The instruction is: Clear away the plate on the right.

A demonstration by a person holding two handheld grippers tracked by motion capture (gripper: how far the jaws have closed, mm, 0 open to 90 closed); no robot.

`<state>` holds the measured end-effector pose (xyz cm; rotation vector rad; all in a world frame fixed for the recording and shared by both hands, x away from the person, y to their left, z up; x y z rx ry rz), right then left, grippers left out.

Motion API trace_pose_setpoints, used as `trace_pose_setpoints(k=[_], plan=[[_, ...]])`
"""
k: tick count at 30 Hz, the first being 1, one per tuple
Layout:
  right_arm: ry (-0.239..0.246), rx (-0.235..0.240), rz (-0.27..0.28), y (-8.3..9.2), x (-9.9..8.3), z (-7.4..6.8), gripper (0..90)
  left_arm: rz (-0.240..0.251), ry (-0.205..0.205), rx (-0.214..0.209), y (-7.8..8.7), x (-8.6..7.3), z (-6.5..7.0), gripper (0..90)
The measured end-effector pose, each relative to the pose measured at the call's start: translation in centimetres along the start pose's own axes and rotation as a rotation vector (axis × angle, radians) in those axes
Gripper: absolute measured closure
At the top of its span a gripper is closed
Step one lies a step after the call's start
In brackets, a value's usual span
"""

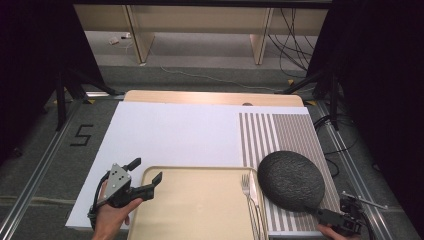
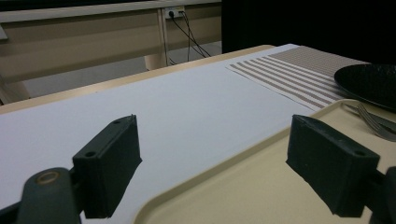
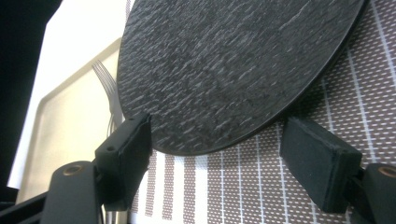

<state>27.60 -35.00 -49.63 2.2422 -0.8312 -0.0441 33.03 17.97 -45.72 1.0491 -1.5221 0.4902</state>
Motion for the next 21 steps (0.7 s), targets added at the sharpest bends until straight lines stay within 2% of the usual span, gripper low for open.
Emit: trace_pose_setpoints(k=[1, 2, 8, 10, 11, 13, 14, 15, 16, 17, 20, 21], plan=[[-0.026, 0.008, -0.020, 0.1, -0.1, -0.1, 26.7, -0.001, -0.001, -0.001, 0.0, 0.0, 0.0, 17.0], [-0.010, 0.006, -0.020, 0.1, 0.0, 0.1, 27.1, 0.000, -0.001, 0.000, 0.0, 0.0, 0.0, 17.0], [-0.052, 0.028, -0.019, 0.0, 0.3, 0.3, 30.0, 0.000, 0.000, 0.000, 0.0, 0.0, 0.0, 17.0], [-0.037, 0.028, -0.010, -0.1, 0.4, 0.6, 30.7, 0.000, -0.001, -0.001, 0.0, 0.0, 0.0, 17.0], [-0.070, 0.039, -0.022, -0.1, 0.4, 0.5, 31.3, 0.000, -0.001, -0.002, 0.0, 0.0, 0.0, 17.0], [-0.077, 0.039, -0.024, -0.2, 0.4, 0.5, 32.2, 0.000, -0.001, -0.003, 0.0, 0.0, 0.0, 17.0], [-0.068, 0.028, -0.028, -0.2, 0.4, 0.7, 32.5, 0.000, -0.003, -0.003, 0.0, 0.0, 0.0, 17.0], [-0.052, 0.040, -0.019, -0.4, 0.6, 0.9, 33.0, -0.001, -0.001, -0.003, 0.0, 0.0, 0.1, 17.0], [-0.079, 0.061, -0.011, -0.4, 0.5, 0.8, 33.5, -0.001, -0.003, -0.003, 0.0, 0.0, 0.1, 17.0], [-0.098, 0.051, -0.015, -0.4, 0.6, 0.7, 34.1, -0.001, -0.002, -0.003, 0.0, 0.0, 0.1, 17.0], [-0.090, 0.053, -0.004, -0.6, 0.7, 1.0, 35.6, 0.001, -0.003, -0.006, -0.1, 0.0, 0.1, 17.0], [-0.107, 0.059, -0.002, -0.6, 0.7, 0.9, 36.2, 0.002, -0.003, -0.007, -0.1, 0.0, 0.1, 17.0]])
Point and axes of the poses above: each handheld gripper's, and its own axes: y roughly backward along the jaws, x roughly out of its top, z roughly to its right, the point moved 4 cm from there along -y, roughly forward along the jaws, and after that the axes turned 15 degrees about -y, right-handed, at the moved point
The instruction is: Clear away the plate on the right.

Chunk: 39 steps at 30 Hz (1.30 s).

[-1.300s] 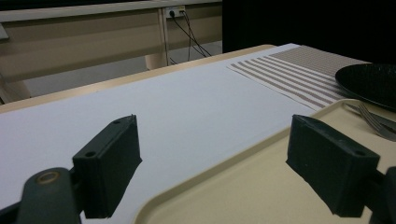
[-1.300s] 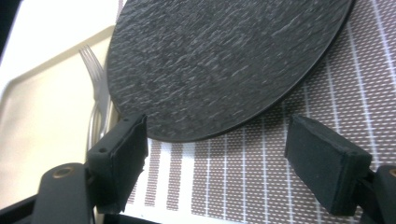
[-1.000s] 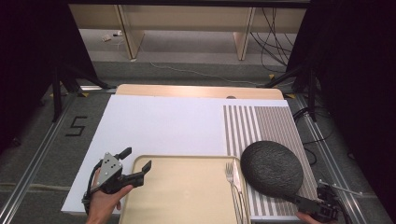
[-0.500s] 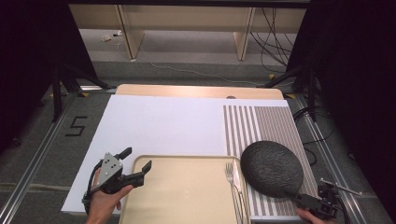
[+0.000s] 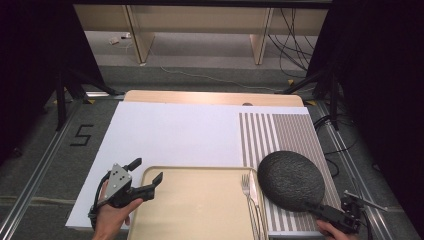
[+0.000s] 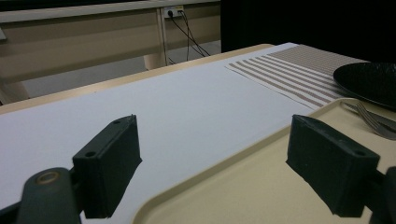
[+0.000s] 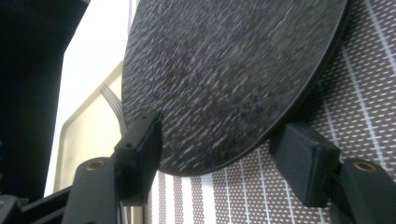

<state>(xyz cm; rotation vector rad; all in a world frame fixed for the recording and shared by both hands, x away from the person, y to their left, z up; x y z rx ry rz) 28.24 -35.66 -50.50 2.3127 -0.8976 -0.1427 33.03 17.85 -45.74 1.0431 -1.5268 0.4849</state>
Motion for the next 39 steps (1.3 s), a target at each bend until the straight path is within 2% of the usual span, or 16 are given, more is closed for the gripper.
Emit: trace_pose_setpoints(k=[2, 4, 6, 7, 8, 12, 16, 18, 19, 20, 24, 25, 26, 27, 30, 39], plan=[[-0.006, 0.006, 0.009, -0.1, 0.1, 0.1, 37.3, 0.000, 0.000, 0.000, 0.0, 0.0, 0.0, 17.0], [-0.051, 0.008, -0.003, -0.1, 0.1, 0.0, 38.5, -0.006, -0.001, 0.001, 0.0, 0.0, 0.0, 17.0], [-0.054, 0.017, -0.004, -0.2, 0.1, 0.2, 39.5, -0.002, 0.000, 0.000, 0.0, 0.0, 0.0, 17.0], [-0.092, 0.029, -0.008, -0.2, 0.1, 0.1, 40.3, 0.000, 0.000, 0.000, 0.0, 0.0, 0.0, 17.0], [-0.064, 0.028, -0.013, -0.2, 0.1, 0.5, 40.7, 0.000, 0.000, 0.000, 0.0, 0.0, 0.0, 17.0], [-0.128, 0.047, 0.004, -0.3, 0.3, 0.5, 42.6, 0.000, 0.000, -0.001, 0.0, 0.0, 0.0, 17.0], [-0.122, 0.060, 0.005, -0.4, 0.3, 0.7, 44.1, -0.005, 0.000, -0.001, 0.0, 0.0, 0.1, 17.0], [-0.166, 0.081, 0.035, -0.6, 0.4, 0.8, 45.9, -0.005, 0.001, -0.001, 0.0, 0.0, 0.1, 17.0], [-0.173, 0.100, 0.039, -0.6, 0.4, 0.9, 46.9, -0.005, 0.001, -0.001, 0.0, 0.0, 0.0, 17.0], [-0.179, 0.079, 0.024, -0.5, 0.4, 1.1, 47.8, -0.005, 0.001, -0.001, 0.0, 0.0, 0.0, 17.0], [-0.196, 0.103, 0.046, -0.7, 0.5, 1.2, 50.2, -0.006, 0.001, 0.001, 0.0, 0.0, 0.0, 17.0], [-0.248, 0.102, 0.043, -0.7, 0.5, 1.0, 51.1, -0.007, 0.000, 0.001, 0.0, 0.0, 0.0, 17.0], [-0.235, 0.108, 0.030, -0.6, 0.4, 1.3, 51.8, -0.006, 0.003, -0.001, 0.0, 0.0, 0.0, 17.0], [-0.267, 0.118, 0.045, -0.7, 0.5, 1.2, 52.7, -0.006, 0.002, -0.001, 0.0, 0.0, 0.0, 17.0], [-0.301, 0.140, 0.056, -0.9, 0.6, 1.3, 55.2, -0.006, 0.003, -0.001, 0.0, 0.0, 0.0, 17.0], [-0.342, 0.170, 0.063, -1.2, 0.8, 1.6, 59.2, -0.006, -0.003, -0.006, -0.1, 0.0, 0.1, 17.0]])
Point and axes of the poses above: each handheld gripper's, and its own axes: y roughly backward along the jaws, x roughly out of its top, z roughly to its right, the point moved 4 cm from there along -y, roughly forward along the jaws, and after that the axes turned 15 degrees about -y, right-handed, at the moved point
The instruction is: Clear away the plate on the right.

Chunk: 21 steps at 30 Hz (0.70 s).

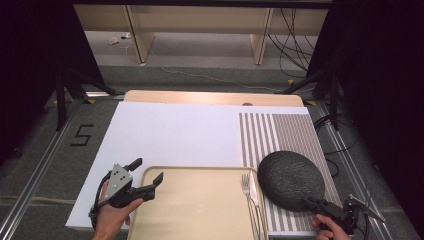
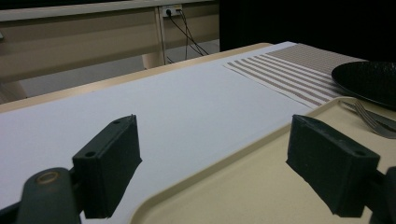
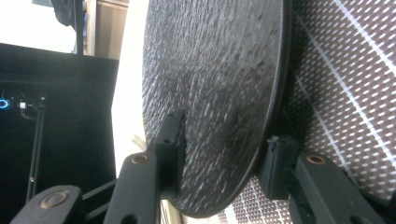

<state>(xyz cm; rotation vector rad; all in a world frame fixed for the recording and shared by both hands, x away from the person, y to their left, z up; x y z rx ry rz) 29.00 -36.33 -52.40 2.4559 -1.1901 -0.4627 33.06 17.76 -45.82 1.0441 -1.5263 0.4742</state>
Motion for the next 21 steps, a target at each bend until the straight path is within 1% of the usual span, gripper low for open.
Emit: trace_pose_setpoints(k=[2, 3, 5, 6, 7, 8, 10, 11, 13, 15, 17, 18, 19, 20, 21], plan=[[-0.006, 0.011, 0.005, -0.07, 0.06, 0.07, 59.9, 0.000, 0.000, -0.001, -0.01, 0.00, 0.01, 16.9], [0.015, 0.013, 0.011, -0.12, 0.10, 0.32, 60.6, -0.001, -0.001, -0.002, -0.02, 0.00, 0.02, 16.9], [0.002, 0.015, 0.007, -0.12, 0.14, 0.46, 62.6, -0.002, -0.002, -0.003, -0.02, -0.01, 0.04, 16.9], [-0.018, 0.015, 0.004, -0.08, 0.20, 0.36, 63.6, -0.001, -0.001, -0.003, -0.02, 0.00, 0.03, 16.9], [-0.021, 0.019, 0.010, -0.16, 0.27, 0.41, 64.5, -0.001, 0.000, -0.003, -0.03, 0.01, 0.03, 16.9], [-0.001, 0.019, 0.018, -0.21, 0.31, 0.68, 65.4, -0.001, 0.001, -0.004, -0.04, 0.01, 0.05, 16.9], [-0.019, 0.020, 0.020, -0.24, 0.32, 0.67, 67.8, 0.004, 0.000, -0.008, -0.11, -0.02, 0.09, 16.9], [-0.040, 0.020, 0.014, -0.18, 0.33, 0.59, 69.3, 0.003, 0.000, -0.007, -0.11, -0.02, 0.09, 16.9], [-0.038, 0.016, 0.027, -0.32, 0.44, 0.79, 71.9, 0.004, 0.001, -0.007, -0.11, 0.01, 0.08, 16.9], [-0.053, 0.011, 0.031, -0.36, 0.48, 0.78, 74.7, 0.002, -0.002, -0.007, -0.11, -0.02, 0.09, 16.9], [-0.054, 0.006, 0.034, -0.37, 0.50, 0.91, 78.0, 0.003, 0.002, -0.006, -0.13, -0.03, 0.05, 16.9], [-0.074, 0.003, 0.029, -0.30, 0.49, 0.79, 79.9, 0.002, 0.001, -0.005, -0.13, -0.03, 0.03, 16.9], [-0.056, 0.000, 0.037, -0.34, 0.48, 1.00, 80.1, -0.002, -0.001, -0.004, -0.10, -0.04, 0.04, 16.9], [-0.059, 0.002, 0.035, -0.32, 0.47, 1.02, 80.7, -0.007, -0.004, -0.005, -0.06, -0.05, 0.05, 16.9], [-0.082, 0.011, 0.029, -0.24, 0.45, 0.86, 81.4, -0.006, -0.005, -0.004, -0.07, -0.04, 0.06, 16.9]])
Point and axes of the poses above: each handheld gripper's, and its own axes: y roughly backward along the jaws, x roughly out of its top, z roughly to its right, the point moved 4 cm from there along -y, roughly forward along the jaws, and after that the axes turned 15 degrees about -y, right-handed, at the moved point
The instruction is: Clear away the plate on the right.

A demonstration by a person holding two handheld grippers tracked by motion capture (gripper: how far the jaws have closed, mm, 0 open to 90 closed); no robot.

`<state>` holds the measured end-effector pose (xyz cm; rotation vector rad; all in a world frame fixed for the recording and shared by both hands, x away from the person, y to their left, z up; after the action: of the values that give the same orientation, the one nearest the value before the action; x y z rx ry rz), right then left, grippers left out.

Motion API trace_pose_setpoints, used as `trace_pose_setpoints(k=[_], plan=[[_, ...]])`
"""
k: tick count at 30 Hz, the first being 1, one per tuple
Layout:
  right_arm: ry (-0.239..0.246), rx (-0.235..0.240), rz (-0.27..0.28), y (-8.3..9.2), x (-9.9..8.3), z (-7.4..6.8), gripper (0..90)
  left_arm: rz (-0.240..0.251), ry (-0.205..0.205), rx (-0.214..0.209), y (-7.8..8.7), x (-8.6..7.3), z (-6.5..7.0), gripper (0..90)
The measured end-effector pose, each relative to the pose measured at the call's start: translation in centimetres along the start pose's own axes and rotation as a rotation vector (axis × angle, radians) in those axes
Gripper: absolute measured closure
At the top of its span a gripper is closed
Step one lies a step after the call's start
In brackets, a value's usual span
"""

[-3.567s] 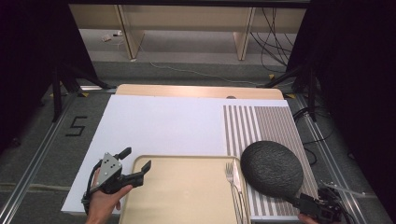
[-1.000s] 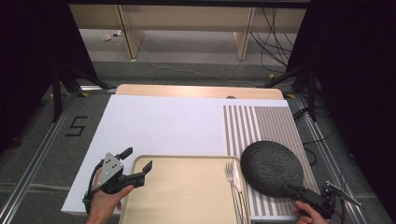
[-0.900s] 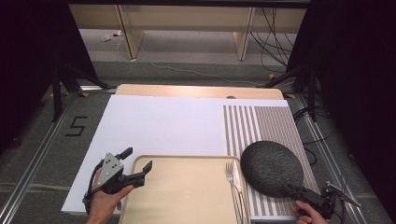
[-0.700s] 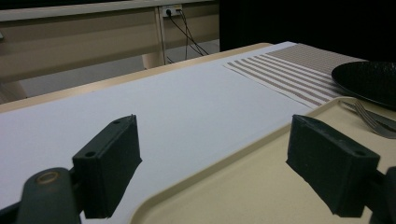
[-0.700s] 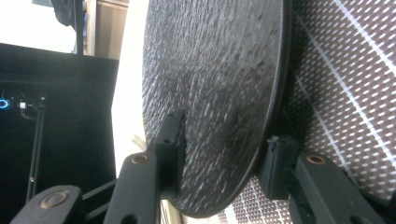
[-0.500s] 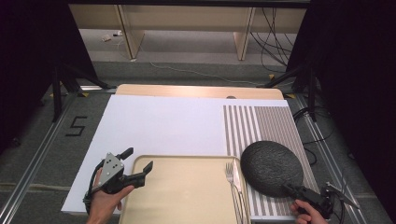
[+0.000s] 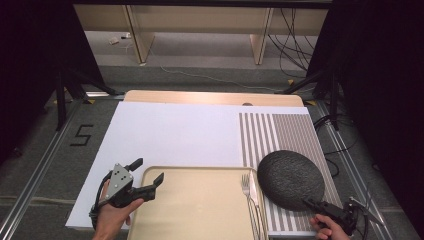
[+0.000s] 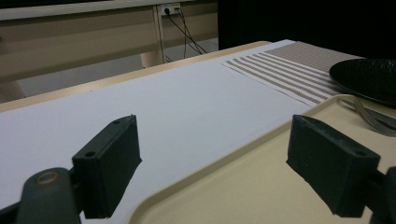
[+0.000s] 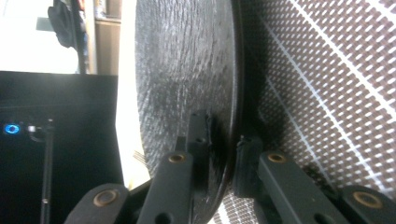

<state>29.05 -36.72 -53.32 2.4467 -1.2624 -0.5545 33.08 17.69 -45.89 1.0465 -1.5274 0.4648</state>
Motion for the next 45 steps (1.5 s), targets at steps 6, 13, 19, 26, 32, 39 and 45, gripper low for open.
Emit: trace_pose_setpoints(k=[6, 13, 19, 26, 32, 39, 45], plan=[[0.020, 0.037, 0.016, 0.2, 0.0, -0.2, 83.9, 0.003, 0.002, 0.000, 0.0, 0.0, 0.0, 16.9], [0.013, 0.056, 0.028, 0.3, -0.1, -0.2, 84.8, 0.000, 0.001, 0.003, 0.0, 0.0, 0.0, 16.9], [0.011, 0.070, 0.064, 0.5, -0.1, -0.6, 86.4, -0.001, 0.001, 0.002, 0.0, 0.0, 0.0, 16.9], [0.007, 0.080, 0.102, 0.8, 0.2, -0.7, 86.4, 0.005, 0.001, 0.001, 0.0, 0.1, 0.0, 16.9], [0.008, 0.141, 0.095, 1.0, 0.0, -1.2, 86.5, 0.004, 0.002, 0.002, 0.0, 0.0, -0.1, 16.9], [0.018, 0.178, 0.077, 1.1, -0.6, -1.6, 86.5, 0.006, 0.006, 0.005, 0.0, 0.0, -0.1, 16.9], [0.028, 0.206, 0.053, 1.0, -1.5, -2.3, 86.5, 0.002, 0.009, 0.007, 0.0, 0.0, -0.2, 16.9]])
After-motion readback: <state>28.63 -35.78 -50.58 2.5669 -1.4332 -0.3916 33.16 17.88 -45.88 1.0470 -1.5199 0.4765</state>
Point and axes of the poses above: each handheld gripper's, and its own axes: y roughly backward along the jaws, x roughly out of its top, z roughly to its right, the point moved 4 cm from there along -y, roughly forward along the jaws, and after that the axes turned 15 degrees about -y, right-handed, at the moved point
